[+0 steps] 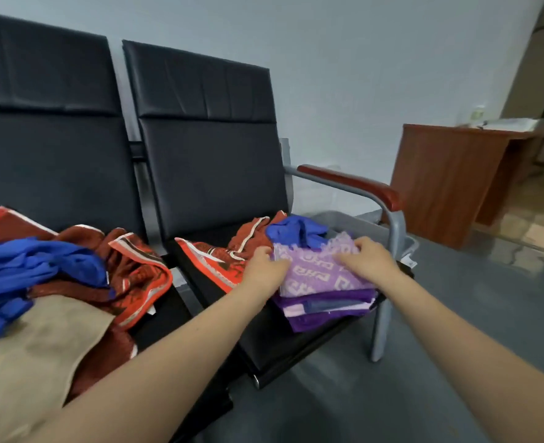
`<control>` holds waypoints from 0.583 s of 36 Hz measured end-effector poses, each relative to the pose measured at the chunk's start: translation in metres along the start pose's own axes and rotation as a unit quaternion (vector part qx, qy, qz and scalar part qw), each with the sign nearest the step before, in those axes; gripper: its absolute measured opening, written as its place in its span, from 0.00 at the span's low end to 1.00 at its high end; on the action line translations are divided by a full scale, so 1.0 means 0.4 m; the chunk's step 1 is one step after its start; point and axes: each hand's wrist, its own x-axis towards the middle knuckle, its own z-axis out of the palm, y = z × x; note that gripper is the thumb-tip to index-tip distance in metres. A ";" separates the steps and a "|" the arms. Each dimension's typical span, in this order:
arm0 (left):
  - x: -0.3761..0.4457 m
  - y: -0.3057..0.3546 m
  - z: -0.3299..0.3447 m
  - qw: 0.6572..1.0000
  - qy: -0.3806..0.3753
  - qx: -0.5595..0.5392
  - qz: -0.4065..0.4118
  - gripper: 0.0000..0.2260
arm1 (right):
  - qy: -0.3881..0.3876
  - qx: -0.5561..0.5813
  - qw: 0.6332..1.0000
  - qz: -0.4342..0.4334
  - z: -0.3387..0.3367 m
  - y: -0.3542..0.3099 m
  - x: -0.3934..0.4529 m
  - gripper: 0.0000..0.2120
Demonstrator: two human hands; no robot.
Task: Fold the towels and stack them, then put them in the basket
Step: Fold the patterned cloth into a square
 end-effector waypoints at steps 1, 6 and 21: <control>0.013 -0.012 0.030 0.999 -0.007 0.019 -0.028 0.26 | -0.032 0.003 0.999 0.028 0.010 0.028 0.009 0.28; 0.029 -0.065 0.095 0.997 -0.003 0.046 -0.057 0.30 | -0.077 0.177 0.979 0.061 0.074 0.099 0.012 0.25; 0.035 -0.097 0.081 0.999 0.009 0.038 0.026 0.11 | 0.055 -0.083 0.963 -0.249 0.103 0.059 -0.012 0.25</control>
